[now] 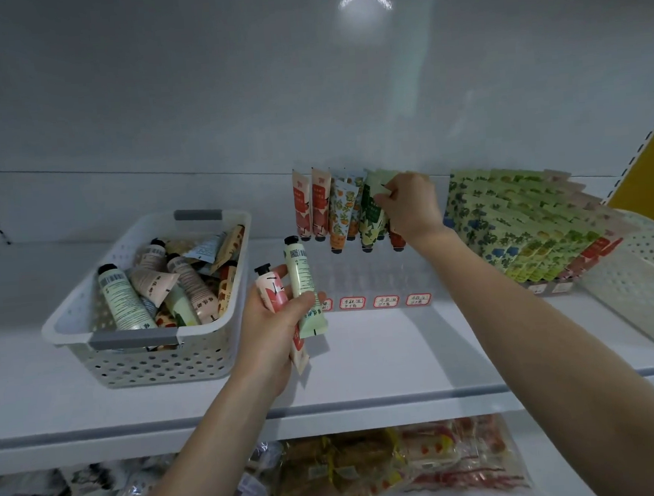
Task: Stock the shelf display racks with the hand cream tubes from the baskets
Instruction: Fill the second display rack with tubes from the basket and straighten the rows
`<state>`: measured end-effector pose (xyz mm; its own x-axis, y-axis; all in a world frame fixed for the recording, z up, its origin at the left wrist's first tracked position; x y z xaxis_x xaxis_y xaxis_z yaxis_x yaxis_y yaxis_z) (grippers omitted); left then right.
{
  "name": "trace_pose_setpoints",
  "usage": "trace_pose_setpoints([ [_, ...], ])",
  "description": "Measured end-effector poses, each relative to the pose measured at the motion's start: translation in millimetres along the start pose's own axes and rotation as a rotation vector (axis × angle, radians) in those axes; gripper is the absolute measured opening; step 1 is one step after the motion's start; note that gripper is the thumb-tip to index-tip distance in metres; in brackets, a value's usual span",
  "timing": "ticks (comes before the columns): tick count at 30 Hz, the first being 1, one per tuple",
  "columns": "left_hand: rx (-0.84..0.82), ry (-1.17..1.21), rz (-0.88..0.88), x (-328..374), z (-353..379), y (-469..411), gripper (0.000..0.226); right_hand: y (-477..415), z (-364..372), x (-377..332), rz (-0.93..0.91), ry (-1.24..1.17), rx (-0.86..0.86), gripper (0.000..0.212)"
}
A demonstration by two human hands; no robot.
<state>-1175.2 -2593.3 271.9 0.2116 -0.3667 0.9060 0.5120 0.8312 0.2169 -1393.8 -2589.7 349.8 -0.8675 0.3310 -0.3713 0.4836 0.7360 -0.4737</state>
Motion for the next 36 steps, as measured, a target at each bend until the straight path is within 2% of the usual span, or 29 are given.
trace_pose_setpoints([
  [2,0.001,0.004,-0.004,-2,-1,-1,0.045,-2,2,-1,-0.008,0.001,-0.01,0.043],
  [5,-0.002,0.007,-0.008,-3,-1,-1,0.048,-3,4,-3,0.004,-0.005,-0.023,0.033],
  [9,-0.004,0.019,-0.014,-3,-2,0,0.046,-4,2,-2,0.013,-0.009,-0.02,0.048],
  [22,0.013,0.015,-0.019,0,-5,2,0.043,2,-2,-1,0.009,-0.034,0.007,0.048],
  [24,0.004,0.01,-0.01,1,-4,4,0.042,4,-3,-1,0.02,-0.031,0.011,0.046],
  [26,-0.002,0.008,0.0,3,-2,6,0.041,7,-6,-2,0.028,-0.041,0.031,0.036],
  [28,-0.013,0.003,0.008,5,-2,9,0.039,10,-11,-2,0.031,-0.098,0.092,0.017],
  [32,-0.042,-0.01,0.007,9,0,18,0.035,30,-23,-13,0.016,-0.291,0.213,0.023],
  [34,-0.078,-0.011,0.0,12,1,26,0.034,46,-27,-27,-0.031,-0.474,0.107,0.026],
  [36,-0.119,-0.022,-0.002,13,3,33,0.034,65,-30,-43,-0.019,-0.675,-0.114,0.021],
])
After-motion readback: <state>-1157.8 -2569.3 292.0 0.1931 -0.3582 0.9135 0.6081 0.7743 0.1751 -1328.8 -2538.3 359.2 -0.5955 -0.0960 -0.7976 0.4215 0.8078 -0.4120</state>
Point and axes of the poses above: each hand's wrist, its own y-axis away from the middle knuckle, its own z-axis out of the palm, x = y × z, the point moved 1 cm from there along -y, towards the middle knuckle, and after that the axes turned 8 degrees about -z, right-handed, at the moved point
